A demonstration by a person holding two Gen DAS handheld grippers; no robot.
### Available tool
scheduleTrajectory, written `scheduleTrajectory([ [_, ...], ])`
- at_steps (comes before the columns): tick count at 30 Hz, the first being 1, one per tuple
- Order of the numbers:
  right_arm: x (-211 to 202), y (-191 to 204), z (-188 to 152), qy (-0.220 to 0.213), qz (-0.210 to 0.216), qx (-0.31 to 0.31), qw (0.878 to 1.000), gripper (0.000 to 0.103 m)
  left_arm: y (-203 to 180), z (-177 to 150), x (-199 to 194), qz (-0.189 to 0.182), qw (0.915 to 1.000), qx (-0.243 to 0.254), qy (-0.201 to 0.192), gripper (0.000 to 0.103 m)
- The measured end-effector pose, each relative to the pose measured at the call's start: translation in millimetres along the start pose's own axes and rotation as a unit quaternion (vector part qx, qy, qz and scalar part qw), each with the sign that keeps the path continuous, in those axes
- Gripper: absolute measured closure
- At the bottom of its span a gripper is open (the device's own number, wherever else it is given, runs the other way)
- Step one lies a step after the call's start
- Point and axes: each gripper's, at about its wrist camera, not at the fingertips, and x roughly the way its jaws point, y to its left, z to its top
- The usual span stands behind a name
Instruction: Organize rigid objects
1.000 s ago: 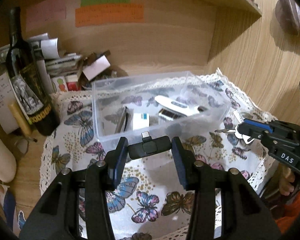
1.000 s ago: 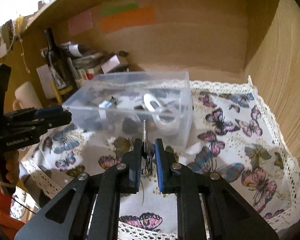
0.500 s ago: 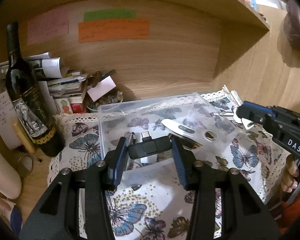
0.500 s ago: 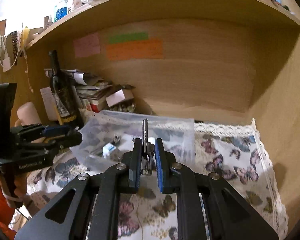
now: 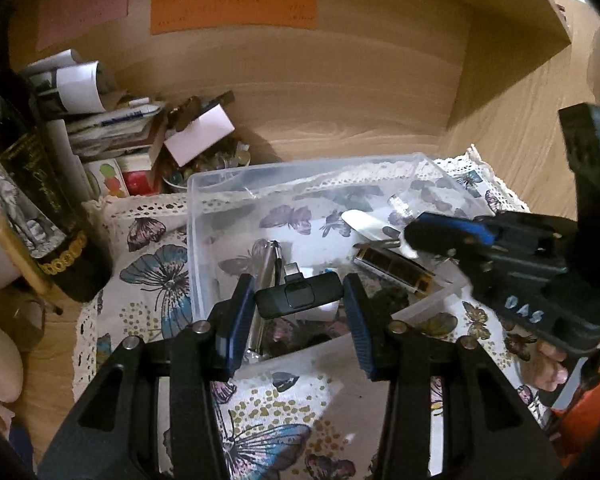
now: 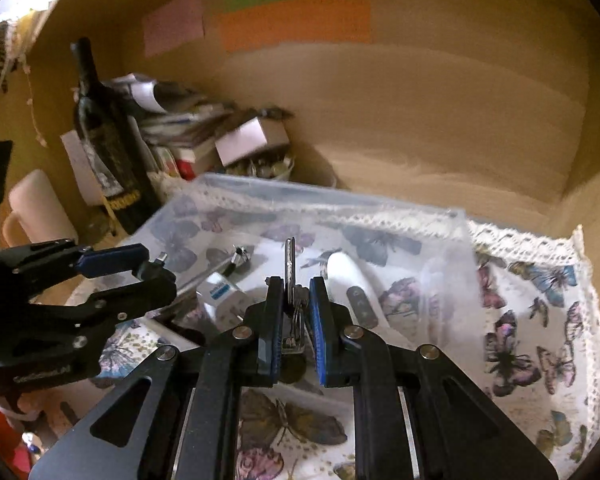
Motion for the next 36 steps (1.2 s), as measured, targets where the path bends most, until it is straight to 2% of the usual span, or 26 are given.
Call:
scheduleTrajectory([
  [5, 13, 0, -1, 0.018, -0.006, -0.004, 1.0, 0.091, 1, 0, 8, -0.004, 1.0, 0.001, 0.005, 0.058],
  [13, 11, 2, -2, 0.018, -0.019, -0.016, 1.0, 0.09, 0, 1, 9, 0.0, 1.0, 0.002, 0.006, 0.059],
  [19, -4, 3, 1, 0.002, -0.016, -0.016, 1.0, 0.075, -2, 1, -3, 0.001, 1.0, 0.003, -0.002, 0.058],
  [22, -22, 6, 3, -0.02, -0.017, -0.017, 1.0, 0.064, -4, 3, -15, -0.002, 0.9999, 0.002, -0.015, 0.057],
  [23, -31, 6, 3, -0.029, -0.019, -0.017, 0.999, 0.057, -5, 4, -21, -0.002, 0.9997, 0.002, -0.023, 0.056],
  [27, -62, 6, 4, -0.068, -0.021, -0.013, 0.997, 0.038, -11, 6, -47, -0.001, 0.9983, 0.006, -0.057, 0.043],
  [30, -86, 4, 5, -0.093, -0.025, -0.01, 0.995, 0.023, -19, 7, -67, 0.009, 0.996, 0.015, -0.088, 0.028],
  [31, -94, 4, 4, -0.103, -0.028, -0.01, 0.994, 0.021, -22, 6, -74, 0.012, 0.995, 0.018, -0.098, 0.022],
  [35, -121, 6, 1, -0.133, -0.038, -0.012, 0.99, 0.017, -29, 4, -99, 0.012, 0.9917, 0.021, -0.126, 0.012],
  [36, -127, 6, 0, -0.14, -0.039, -0.01, 0.989, 0.013, -31, 3, -105, 0.013, 0.9908, 0.021, -0.133, 0.008],
])
